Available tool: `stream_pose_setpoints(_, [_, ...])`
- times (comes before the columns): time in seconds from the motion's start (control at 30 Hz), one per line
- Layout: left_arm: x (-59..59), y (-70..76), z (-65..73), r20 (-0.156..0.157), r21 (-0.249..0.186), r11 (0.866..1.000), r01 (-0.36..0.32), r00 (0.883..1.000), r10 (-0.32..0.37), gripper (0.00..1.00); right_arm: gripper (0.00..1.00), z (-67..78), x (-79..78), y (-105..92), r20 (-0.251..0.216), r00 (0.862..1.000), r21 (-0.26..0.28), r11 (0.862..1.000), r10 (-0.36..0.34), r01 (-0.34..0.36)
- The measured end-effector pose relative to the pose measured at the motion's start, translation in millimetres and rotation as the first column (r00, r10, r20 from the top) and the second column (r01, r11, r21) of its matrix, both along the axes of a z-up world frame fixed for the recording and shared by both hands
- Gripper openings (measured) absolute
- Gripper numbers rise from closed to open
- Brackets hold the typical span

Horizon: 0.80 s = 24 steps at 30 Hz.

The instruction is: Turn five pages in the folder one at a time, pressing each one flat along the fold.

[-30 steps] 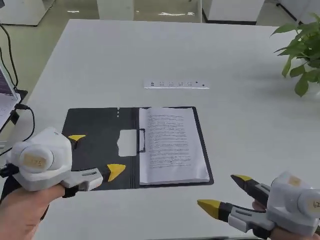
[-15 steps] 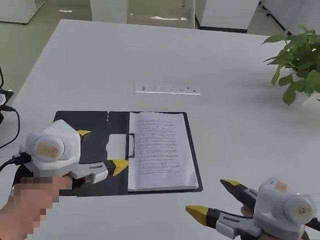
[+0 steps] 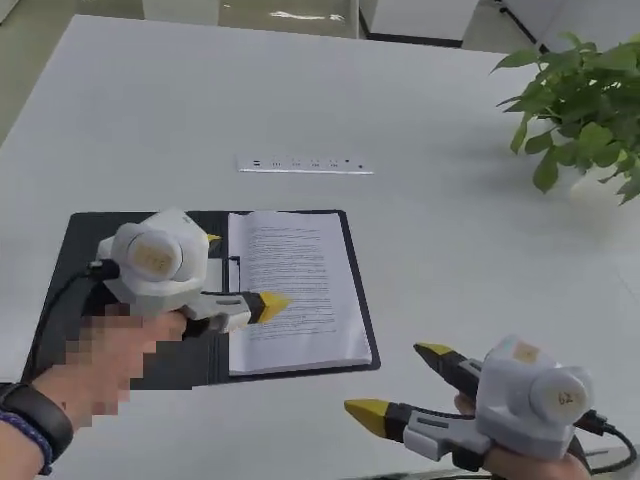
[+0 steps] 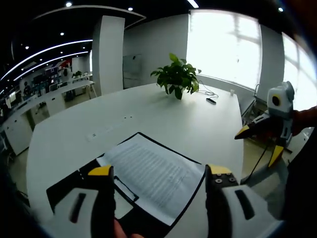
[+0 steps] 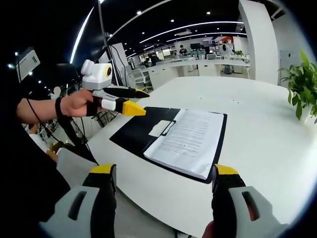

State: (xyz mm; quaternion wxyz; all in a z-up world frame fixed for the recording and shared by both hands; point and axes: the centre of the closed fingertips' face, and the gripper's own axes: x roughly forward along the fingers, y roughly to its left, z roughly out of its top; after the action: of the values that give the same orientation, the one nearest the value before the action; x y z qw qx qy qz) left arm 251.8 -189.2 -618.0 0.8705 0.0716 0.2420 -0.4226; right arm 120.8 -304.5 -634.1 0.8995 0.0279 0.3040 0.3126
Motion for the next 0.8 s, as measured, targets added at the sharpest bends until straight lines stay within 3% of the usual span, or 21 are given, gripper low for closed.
stream_pose_setpoints(0.27, [4.1, -46.7, -21.3, -0.022, 0.032, 0.996, 0.084, 0.996, -0.084, 0.74, 0.79, -1.8, 2.6, -2.6, -0.009, 1.000, 0.012, 1.000, -0.019, 0.019])
stream_pose_setpoints(0.5, [7.2, -78.2, -34.8, -0.039, 0.038, 0.992, 0.124, 0.992, -0.122, 0.74, 0.78, -5.8, 2.7, -9.4, -0.020, 0.999, 0.018, 0.999, -0.036, 0.036])
stream_pose_setpoints(0.8, [8.8, -111.5, -75.4, -0.088, 0.081, 0.983, 0.167, 0.983, -0.160, 0.74, 0.77, -10.4, 1.7, -14.8, -0.039, 0.998, 0.029, 0.998, -0.046, 0.047])
